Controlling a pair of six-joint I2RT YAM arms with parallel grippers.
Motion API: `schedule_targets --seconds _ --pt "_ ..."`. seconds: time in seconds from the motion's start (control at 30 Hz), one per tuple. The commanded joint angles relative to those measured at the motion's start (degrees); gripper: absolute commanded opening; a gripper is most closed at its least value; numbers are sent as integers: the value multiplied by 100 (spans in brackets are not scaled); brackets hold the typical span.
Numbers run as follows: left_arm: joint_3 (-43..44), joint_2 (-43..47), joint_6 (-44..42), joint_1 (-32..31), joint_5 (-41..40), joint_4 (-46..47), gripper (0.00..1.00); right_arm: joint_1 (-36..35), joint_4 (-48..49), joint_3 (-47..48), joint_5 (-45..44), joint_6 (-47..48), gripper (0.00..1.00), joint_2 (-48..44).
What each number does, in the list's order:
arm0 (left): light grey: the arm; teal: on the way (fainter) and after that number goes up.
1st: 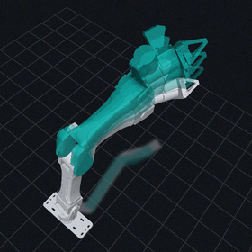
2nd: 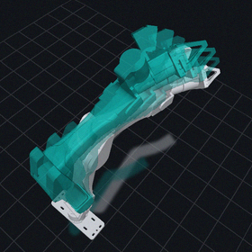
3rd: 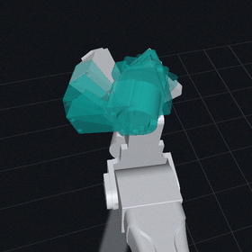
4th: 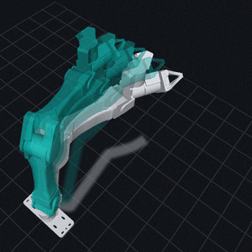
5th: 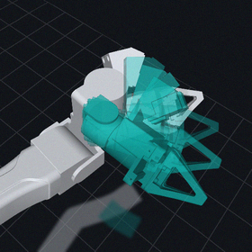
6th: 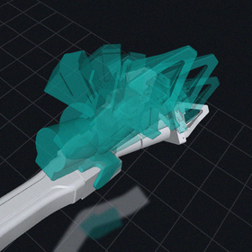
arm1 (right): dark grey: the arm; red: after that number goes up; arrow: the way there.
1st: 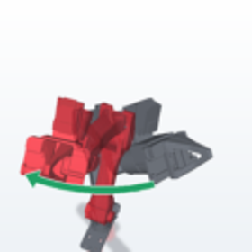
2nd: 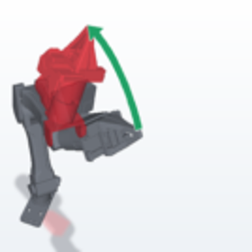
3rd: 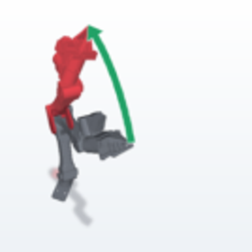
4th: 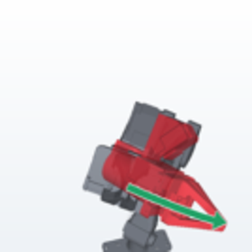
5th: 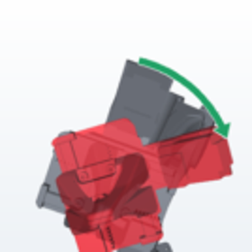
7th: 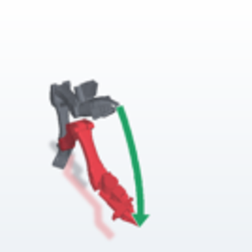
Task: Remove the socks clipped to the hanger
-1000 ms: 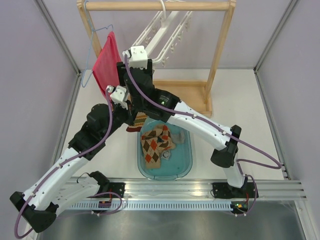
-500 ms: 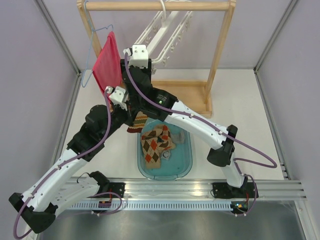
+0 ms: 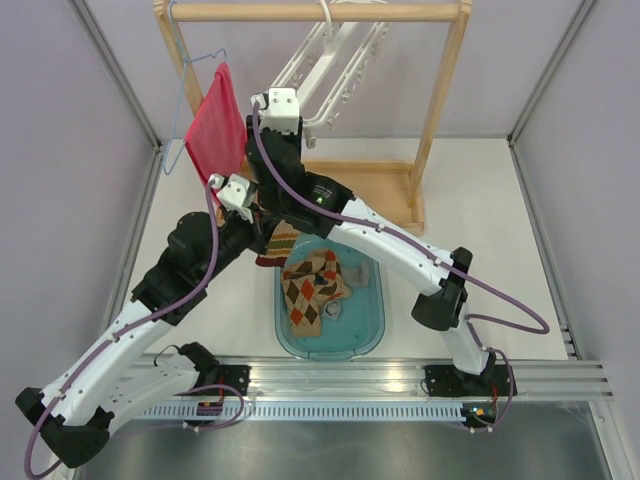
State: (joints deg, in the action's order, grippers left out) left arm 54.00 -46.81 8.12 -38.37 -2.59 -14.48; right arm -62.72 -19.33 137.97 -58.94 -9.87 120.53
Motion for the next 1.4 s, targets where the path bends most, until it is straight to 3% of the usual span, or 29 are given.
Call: schedule_targets --seconds 0.0,0.1,0.17,0.2,0.23,0.33,0.7,0.77,0.8,0.87,0.9,0.93,1.17,1.37 --pt "181 66 -126 -74 145 138 2 75 -9 204 119 -129 53 190" --pt "181 66 -126 -83 153 147 2 119 -9 230 181 -226 50 234" --pt "181 49 -144 -92 145 147 2 146 -18 221 190 -261 42 243" --pt "181 40 -144 -92 145 147 2 155 -18 230 198 -270 36 243" --pt "181 31 -153 -92 145 139 2 155 -1 221 198 -270 19 234" --pt "190 5 -153 -101 145 139 2 146 122 195 163 -235 1 190" --pt "190 -83 -170 -101 83 130 2 137 641 -446 304 -147 1 -284" --pt "190 -92 -179 -101 83 121 2 146 641 -525 348 -208 8 -354" --pt "190 -100 -179 -101 75 112 2 146 650 -621 383 -226 31 -381" --pt "190 -118 -188 -109 22 112 2 137 641 -736 471 -287 54 -477" --pt "190 -127 -188 -101 -39 103 2 111 641 -858 488 -288 78 -513" --pt "199 -127 -205 -109 -75 103 2 93 641 -921 480 -288 84 -591" --pt "181 -101 -188 -101 -479 68 2 -74 694 -1764 418 -375 87 -1145" --pt "120 -4 -135 -101 -1094 51 2 -258 922 -3081 295 -560 88 -2058"
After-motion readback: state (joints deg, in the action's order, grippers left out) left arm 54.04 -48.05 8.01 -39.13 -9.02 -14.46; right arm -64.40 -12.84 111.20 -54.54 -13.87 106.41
